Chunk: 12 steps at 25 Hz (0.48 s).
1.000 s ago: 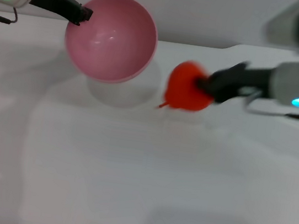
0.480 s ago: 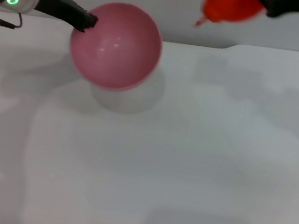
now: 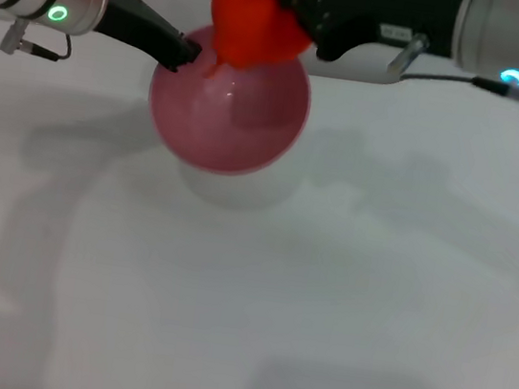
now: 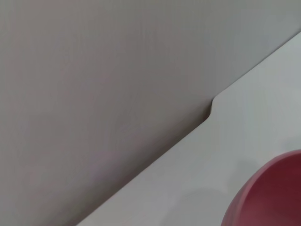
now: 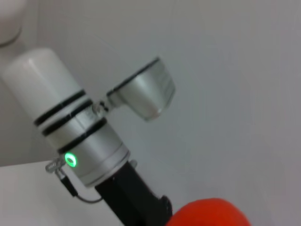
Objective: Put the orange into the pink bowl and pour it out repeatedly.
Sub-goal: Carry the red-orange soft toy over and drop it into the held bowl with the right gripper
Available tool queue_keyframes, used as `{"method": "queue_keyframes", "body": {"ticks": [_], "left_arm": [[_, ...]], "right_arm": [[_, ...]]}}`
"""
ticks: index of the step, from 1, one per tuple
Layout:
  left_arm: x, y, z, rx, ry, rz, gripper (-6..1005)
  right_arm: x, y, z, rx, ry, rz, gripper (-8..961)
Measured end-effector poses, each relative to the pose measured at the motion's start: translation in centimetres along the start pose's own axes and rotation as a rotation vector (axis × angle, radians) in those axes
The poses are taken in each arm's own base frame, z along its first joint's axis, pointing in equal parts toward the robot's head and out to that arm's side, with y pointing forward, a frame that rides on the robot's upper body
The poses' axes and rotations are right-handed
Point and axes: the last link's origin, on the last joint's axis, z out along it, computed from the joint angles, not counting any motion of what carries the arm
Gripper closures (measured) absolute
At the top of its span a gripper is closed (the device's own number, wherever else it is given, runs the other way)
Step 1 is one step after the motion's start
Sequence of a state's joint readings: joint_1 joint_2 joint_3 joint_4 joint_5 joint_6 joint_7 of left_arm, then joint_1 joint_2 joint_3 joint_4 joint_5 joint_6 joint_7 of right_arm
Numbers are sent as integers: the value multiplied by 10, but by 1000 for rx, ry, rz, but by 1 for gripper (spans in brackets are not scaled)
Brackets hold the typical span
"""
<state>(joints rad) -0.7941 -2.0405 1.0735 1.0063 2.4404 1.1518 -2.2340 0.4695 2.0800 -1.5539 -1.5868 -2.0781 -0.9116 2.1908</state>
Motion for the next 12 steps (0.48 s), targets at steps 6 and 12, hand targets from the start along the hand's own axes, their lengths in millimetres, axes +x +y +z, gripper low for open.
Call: {"method": "queue_keyframes", "body": {"ticks": [6, 12], "left_arm": [[2, -2, -2, 8, 5, 7, 959], [2, -2, -2, 8, 3, 13, 959]], "right_arm": [[8, -4, 4, 18, 13, 14, 807], [11, -6, 6, 38, 10, 12, 777]]}}
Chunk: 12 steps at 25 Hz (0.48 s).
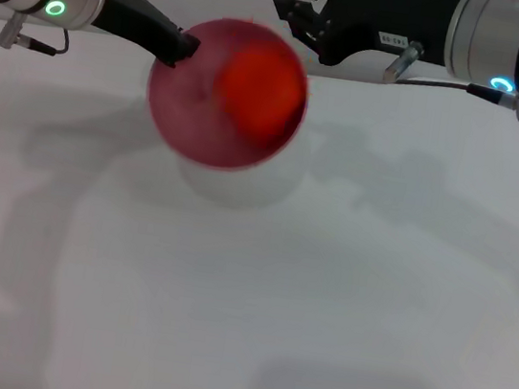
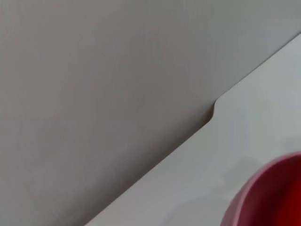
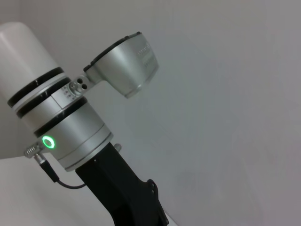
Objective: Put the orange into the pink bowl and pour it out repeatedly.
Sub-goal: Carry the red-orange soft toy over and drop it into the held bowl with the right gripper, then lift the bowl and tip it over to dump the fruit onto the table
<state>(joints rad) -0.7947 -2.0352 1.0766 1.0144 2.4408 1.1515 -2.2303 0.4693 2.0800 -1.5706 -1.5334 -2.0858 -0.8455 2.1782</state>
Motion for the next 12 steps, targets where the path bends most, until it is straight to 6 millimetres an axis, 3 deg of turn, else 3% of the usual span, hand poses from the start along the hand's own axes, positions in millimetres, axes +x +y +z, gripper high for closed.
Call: {"method": "queue_keyframes", "body": {"ticks": [6, 12], "left_arm": [[-2, -1, 0, 3, -3, -2, 959], [-3, 0, -2, 17, 12, 40, 959]], "right_arm": [[-1, -3, 0, 24, -17, 3, 747], [4, -17, -7, 141, -70, -4, 488]]}}
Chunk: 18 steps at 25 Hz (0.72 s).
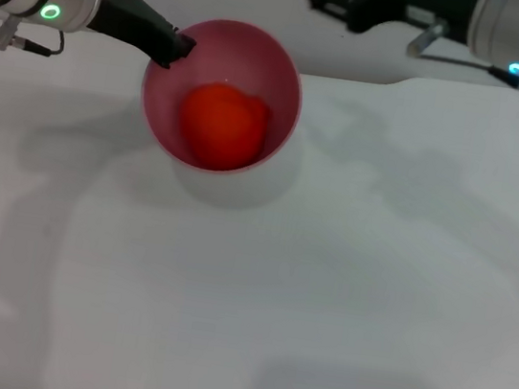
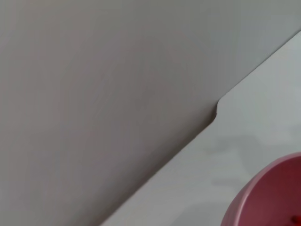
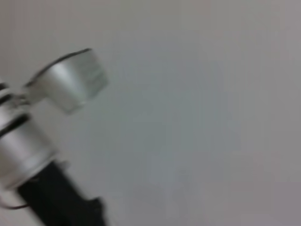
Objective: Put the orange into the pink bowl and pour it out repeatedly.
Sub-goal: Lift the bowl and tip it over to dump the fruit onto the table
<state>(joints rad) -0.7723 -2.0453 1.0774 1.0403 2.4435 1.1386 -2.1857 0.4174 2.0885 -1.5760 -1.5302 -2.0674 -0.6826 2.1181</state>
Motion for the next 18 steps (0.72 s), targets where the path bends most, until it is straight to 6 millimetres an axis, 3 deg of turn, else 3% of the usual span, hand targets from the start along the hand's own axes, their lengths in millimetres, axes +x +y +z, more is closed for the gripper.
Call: {"method": "queue_keyframes", "body": {"ticks": [2, 10, 18], "left_arm": [[1, 3, -1, 9, 15, 39, 959], [6, 26, 12, 75, 60, 213, 959], [7, 28, 18, 97, 71, 231, 959]], "right_arm": [[4, -6, -2, 58, -36, 3, 381], [24, -34, -20, 242, -193, 224, 381], [8, -13, -33, 152, -339, -85, 380]]}}
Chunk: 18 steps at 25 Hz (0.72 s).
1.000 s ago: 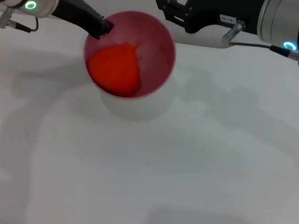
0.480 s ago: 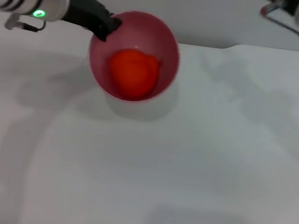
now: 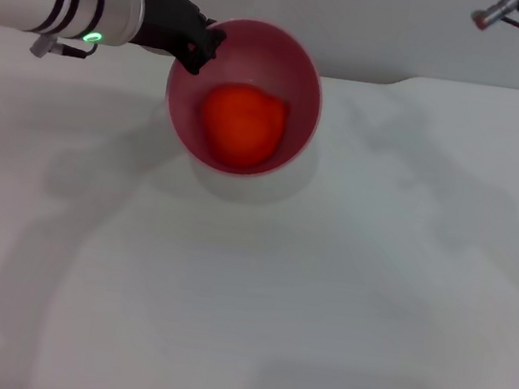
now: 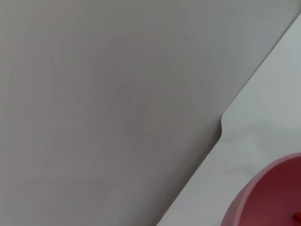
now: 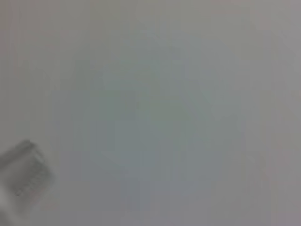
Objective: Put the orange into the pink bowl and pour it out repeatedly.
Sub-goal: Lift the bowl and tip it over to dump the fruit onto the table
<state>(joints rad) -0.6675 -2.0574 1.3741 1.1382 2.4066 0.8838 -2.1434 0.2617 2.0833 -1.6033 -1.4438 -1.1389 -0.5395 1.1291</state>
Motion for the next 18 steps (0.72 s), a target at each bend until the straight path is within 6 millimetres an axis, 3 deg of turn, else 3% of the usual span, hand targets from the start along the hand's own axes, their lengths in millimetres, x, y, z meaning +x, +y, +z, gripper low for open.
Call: {"method": "queue_keyframes", "body": {"ticks": [4, 7, 10, 18], "left_arm": [[-2, 1, 1, 0, -2, -2, 959], [-5, 3, 2, 4, -3, -3, 959], [-2, 7, 4, 15, 27, 0, 959], [23, 38, 15, 94, 163, 143, 959]], "right_arm": [[-3, 0, -22, 6, -274, -17, 380], [6, -12, -54, 154, -552, -27, 380], [18, -20, -85, 318, -719, -51, 380], [43, -37, -138, 581, -776, 9, 379]]}}
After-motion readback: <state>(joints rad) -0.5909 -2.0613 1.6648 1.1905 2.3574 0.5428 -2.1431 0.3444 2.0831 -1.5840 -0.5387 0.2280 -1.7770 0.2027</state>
